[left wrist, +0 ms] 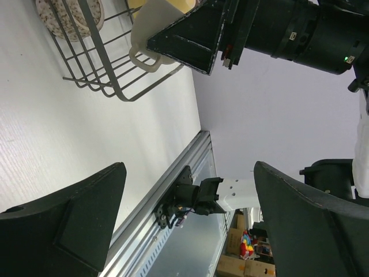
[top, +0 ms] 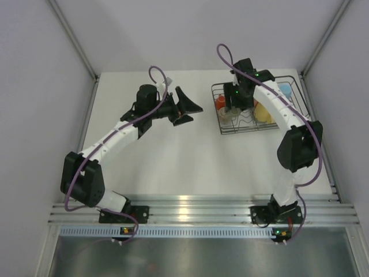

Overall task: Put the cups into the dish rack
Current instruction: Place the cup upside down on the dish rack

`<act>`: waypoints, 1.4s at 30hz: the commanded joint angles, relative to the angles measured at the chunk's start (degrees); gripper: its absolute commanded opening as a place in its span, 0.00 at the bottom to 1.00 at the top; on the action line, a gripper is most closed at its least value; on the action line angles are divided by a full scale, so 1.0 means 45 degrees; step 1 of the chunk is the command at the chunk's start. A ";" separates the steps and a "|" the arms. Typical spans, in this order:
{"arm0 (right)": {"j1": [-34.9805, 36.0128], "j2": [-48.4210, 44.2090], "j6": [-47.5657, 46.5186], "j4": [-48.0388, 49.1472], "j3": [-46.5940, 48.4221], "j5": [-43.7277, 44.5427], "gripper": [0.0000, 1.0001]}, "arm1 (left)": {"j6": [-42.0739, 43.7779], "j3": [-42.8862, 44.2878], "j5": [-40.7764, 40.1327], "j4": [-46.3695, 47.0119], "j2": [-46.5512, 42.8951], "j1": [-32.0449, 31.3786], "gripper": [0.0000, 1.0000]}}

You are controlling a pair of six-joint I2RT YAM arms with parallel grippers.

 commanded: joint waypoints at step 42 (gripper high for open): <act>0.0408 0.3877 -0.1964 -0.3816 0.2165 -0.1046 0.00 | 0.0173 -0.0456 0.0609 0.0703 -0.0260 0.0340 0.98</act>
